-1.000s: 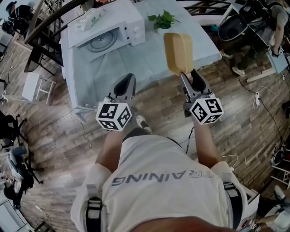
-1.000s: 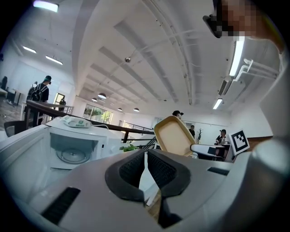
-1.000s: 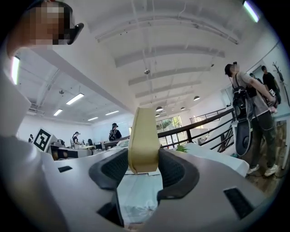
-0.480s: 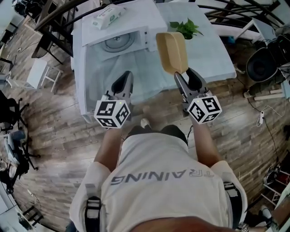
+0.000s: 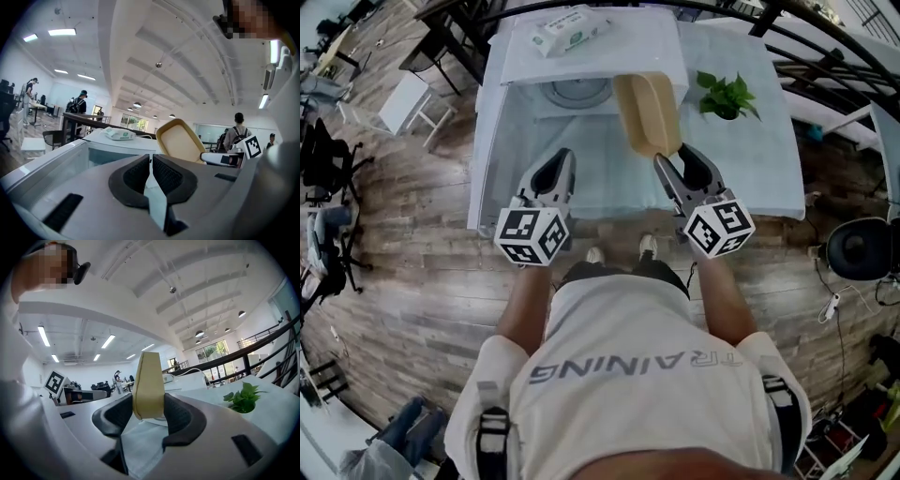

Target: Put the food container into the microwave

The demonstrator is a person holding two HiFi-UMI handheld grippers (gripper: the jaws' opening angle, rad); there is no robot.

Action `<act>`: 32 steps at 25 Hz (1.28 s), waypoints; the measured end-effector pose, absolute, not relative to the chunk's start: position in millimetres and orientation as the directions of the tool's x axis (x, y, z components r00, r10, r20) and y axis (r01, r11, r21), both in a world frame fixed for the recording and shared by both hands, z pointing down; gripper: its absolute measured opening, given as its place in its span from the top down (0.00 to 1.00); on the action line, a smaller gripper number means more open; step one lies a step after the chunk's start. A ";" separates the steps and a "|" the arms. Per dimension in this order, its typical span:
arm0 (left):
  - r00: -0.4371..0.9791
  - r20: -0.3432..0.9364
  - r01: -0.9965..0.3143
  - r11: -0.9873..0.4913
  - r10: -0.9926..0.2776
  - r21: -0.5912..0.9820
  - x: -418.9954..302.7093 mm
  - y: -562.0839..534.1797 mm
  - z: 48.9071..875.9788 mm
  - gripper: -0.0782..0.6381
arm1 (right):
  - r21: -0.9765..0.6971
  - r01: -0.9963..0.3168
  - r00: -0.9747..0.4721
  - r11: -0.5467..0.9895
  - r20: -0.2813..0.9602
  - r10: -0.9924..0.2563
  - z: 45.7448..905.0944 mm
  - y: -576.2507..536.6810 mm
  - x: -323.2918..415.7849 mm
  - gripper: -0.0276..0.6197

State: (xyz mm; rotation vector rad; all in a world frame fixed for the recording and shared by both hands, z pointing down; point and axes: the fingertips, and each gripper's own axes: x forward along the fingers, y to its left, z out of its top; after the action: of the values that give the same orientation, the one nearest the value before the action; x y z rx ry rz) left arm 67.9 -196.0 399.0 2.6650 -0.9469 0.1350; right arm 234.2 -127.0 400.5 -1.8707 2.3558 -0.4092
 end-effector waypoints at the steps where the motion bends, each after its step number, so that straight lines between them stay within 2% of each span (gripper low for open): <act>1: 0.760 0.188 -0.650 -0.715 -0.622 0.257 69.7 -198.4 397.9 0.82 | -0.276 -0.932 -0.267 0.234 0.091 -0.959 403.2 -134.6 237.3 0.61; 11: 0.594 0.202 -0.800 -0.546 -0.778 0.249 84.7 -197.9 407.5 0.82 | -0.297 -0.845 -0.491 0.446 0.099 -0.865 416.6 -176.6 257.6 0.61; 18: 0.526 0.214 -0.845 -0.477 -0.823 0.241 78.9 -185.2 413.6 0.82 | -0.327 -0.781 -0.593 0.532 0.120 -0.796 437.8 -184.5 240.6 0.61; 24: 0.505 0.213 -0.856 -0.455 -0.836 0.244 61.1 -190.3 414.0 0.82 | -0.390 -0.739 -0.647 0.550 0.182 -0.741 471.1 -198.5 204.8 0.61; 32: 0.528 0.246 -0.844 -0.470 -0.813 0.259 43.6 -202.0 426.5 0.82 | -0.496 -0.733 -0.644 0.466 0.284 -0.711 524.9 -233.9 178.4 0.61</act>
State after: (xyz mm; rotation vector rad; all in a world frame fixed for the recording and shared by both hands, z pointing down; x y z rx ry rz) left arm 43.6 -202.0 426.5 2.4246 -1.3697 0.1259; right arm 178.4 -233.9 524.9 -1.3403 2.7216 -0.9496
